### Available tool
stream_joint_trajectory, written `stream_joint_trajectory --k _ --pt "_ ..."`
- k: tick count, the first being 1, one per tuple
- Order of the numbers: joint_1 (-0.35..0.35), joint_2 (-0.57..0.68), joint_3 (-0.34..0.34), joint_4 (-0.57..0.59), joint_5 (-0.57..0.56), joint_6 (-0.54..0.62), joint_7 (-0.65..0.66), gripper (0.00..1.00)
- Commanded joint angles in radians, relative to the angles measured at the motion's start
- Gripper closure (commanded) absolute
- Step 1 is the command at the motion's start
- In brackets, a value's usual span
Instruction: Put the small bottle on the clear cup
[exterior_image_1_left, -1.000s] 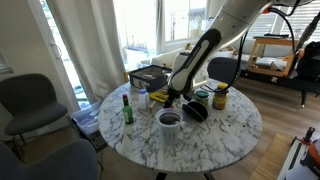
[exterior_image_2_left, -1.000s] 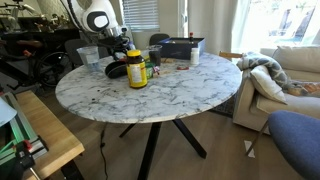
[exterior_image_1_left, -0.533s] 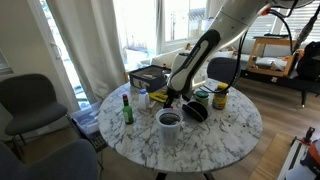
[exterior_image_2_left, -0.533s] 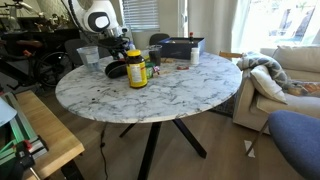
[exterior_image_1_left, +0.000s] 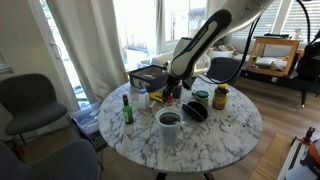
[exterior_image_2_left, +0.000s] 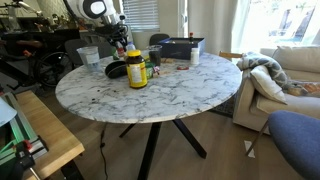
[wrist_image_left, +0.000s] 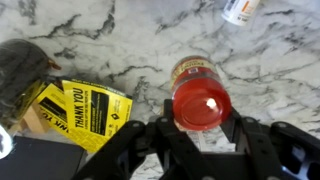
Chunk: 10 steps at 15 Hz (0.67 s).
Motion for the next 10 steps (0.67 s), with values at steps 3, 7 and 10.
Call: stream_joint_trajectory --k 3,7,10 --pt "-0.021 -0.072 -0.004 -0.008 0.067 -0.05 -0.055 0.52" --pt "0.003 -0.089 -0.068 -0.005 -0.009 -0.046 0.002 0.77" --pt "0.011 -0.165 -0.187 0.013 -0.122 -0.077 0.086 0.77"
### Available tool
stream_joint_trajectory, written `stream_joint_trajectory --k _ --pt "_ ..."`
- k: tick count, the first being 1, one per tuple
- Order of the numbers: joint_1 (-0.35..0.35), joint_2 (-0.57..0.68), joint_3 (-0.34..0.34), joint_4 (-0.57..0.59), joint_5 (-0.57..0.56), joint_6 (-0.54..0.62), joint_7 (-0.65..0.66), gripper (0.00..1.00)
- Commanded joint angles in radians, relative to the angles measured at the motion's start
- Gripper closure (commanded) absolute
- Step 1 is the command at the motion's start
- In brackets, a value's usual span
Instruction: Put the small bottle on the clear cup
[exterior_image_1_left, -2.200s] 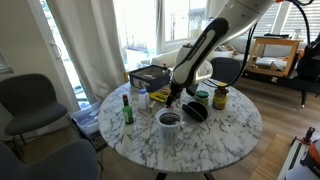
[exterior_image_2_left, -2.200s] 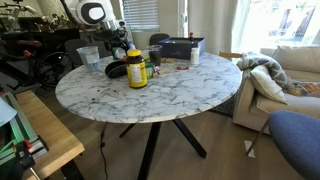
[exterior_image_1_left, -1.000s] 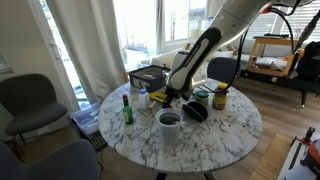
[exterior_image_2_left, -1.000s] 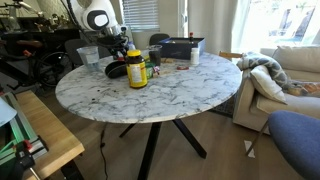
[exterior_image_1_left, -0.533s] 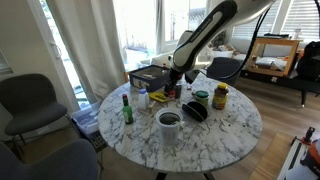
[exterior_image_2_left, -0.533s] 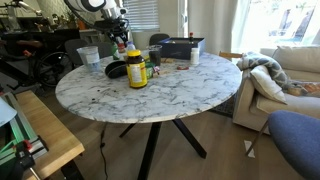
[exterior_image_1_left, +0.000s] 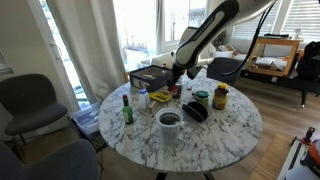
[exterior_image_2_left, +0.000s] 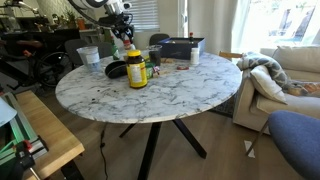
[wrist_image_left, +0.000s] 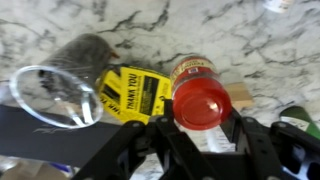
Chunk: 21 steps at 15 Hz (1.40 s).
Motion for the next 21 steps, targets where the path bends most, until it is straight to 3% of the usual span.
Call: stream_joint_trajectory --k 1,4,5,6,10,11,12,15,16,21 --pt "0.02 -0.086 -0.14 0.014 -0.136 -0.031 0.107 0.77" --pt "-0.009 -0.059 -0.172 0.086 -0.086 -0.051 0.095 0.77" --pt "-0.033 -0.044 -0.144 0.119 -0.019 -0.083 0.036 0.77" --pt "-0.013 -0.022 -0.171 0.157 -0.05 -0.099 0.08 0.77" --pt "-0.028 0.051 -0.156 0.297 0.04 -0.273 0.055 0.77" --pt "-0.015 -0.006 -0.166 0.216 0.004 -0.2 0.068 0.77" --pt "-0.015 0.005 -0.166 0.236 0.007 -0.212 0.068 0.52" --pt "-0.014 0.006 -0.165 0.236 0.007 -0.211 0.068 0.52" --pt "-0.014 0.006 -0.165 0.236 0.007 -0.211 0.068 0.77" --pt "-0.018 0.077 -0.157 0.309 0.024 -0.244 0.064 0.77"
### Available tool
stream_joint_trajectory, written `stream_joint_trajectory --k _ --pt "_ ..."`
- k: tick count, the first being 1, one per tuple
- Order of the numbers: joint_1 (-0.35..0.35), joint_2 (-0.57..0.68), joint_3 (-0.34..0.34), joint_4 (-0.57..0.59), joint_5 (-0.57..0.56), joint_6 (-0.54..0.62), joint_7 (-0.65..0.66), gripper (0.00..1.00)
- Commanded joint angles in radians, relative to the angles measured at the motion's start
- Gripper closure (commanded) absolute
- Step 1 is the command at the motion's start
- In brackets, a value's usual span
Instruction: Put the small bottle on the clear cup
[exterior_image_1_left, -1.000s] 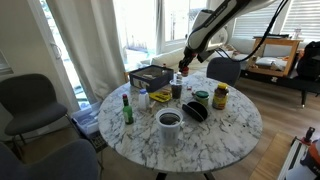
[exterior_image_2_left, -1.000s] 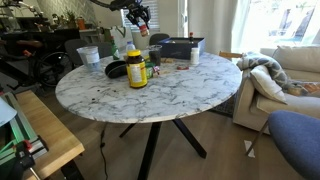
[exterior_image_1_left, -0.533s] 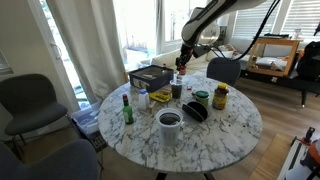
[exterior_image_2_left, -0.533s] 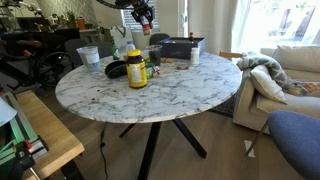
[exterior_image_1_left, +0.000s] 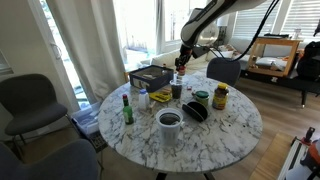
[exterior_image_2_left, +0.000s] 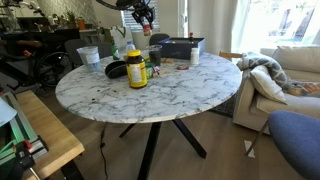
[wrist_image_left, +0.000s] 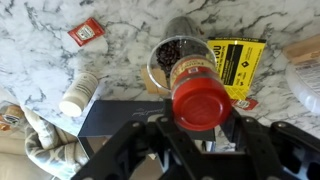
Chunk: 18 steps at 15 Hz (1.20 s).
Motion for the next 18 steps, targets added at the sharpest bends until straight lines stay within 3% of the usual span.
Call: stream_joint_trajectory --k 1,18 --pt "0.0 0.066 0.008 0.068 0.019 -0.037 -0.001 0.77" --pt "0.018 0.234 0.007 0.191 -0.044 -0.007 0.04 0.77"
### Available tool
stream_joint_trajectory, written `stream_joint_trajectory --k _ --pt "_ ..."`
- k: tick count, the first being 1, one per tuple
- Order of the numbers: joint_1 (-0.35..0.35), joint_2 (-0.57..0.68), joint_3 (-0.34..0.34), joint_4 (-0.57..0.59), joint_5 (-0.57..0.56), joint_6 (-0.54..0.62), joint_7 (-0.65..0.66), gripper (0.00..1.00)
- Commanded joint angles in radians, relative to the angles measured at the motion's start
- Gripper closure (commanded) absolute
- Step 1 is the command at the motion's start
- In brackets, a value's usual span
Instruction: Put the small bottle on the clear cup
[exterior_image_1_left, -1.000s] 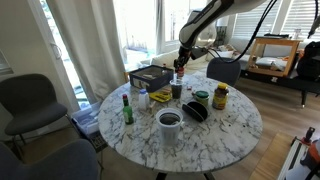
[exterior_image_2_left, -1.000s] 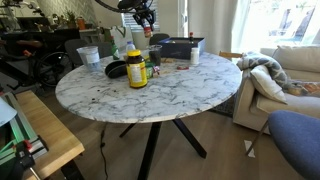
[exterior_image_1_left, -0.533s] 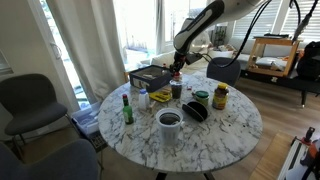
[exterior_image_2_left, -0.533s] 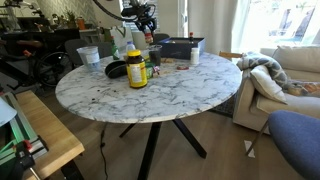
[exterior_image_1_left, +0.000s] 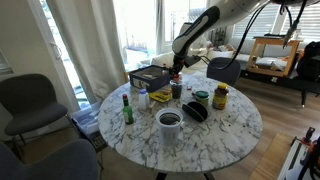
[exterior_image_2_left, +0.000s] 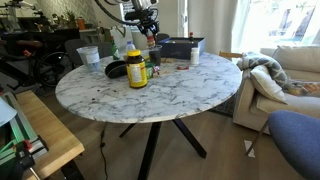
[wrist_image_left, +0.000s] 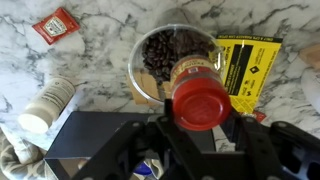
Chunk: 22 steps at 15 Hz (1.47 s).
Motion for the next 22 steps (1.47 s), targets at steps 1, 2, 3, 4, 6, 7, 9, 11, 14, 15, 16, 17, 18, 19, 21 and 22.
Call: stream_joint_trajectory --k 1,2,3,4,6,7,9,11,14,15,16,17,18,19,21,22 --pt "0.008 0.025 -0.011 0.025 -0.033 -0.005 0.031 0.77" --pt "0.006 0.026 -0.007 0.024 -0.032 -0.007 0.029 0.77" --pt "0.005 0.025 -0.004 0.022 -0.03 -0.006 0.028 0.77" --pt "0.005 0.024 -0.002 0.02 -0.028 -0.003 0.027 0.77" --pt "0.003 0.019 0.006 0.016 -0.022 -0.002 0.019 0.77" --pt "0.003 0.017 0.009 0.013 -0.021 -0.001 0.018 0.77" --pt "0.002 0.015 0.014 0.012 -0.018 0.0 0.015 0.77" --pt "0.002 0.019 0.015 0.014 -0.019 0.0 0.017 0.77" --pt "0.002 0.021 0.013 0.017 -0.021 -0.002 0.019 0.77" --pt "0.002 0.022 0.012 0.018 -0.022 -0.002 0.02 0.77" --pt "0.002 0.023 0.012 0.019 -0.021 -0.003 0.02 0.77" --pt "0.002 0.023 0.011 0.019 -0.022 -0.003 0.021 0.77" --pt "0.003 0.023 0.011 0.02 -0.022 -0.004 0.021 0.77" --pt "0.003 0.024 0.01 0.02 -0.023 -0.004 0.023 0.77" --pt "0.004 0.024 0.009 0.022 -0.024 -0.005 0.024 0.73" --pt "0.004 0.025 0.008 0.022 -0.025 -0.005 0.025 0.7"
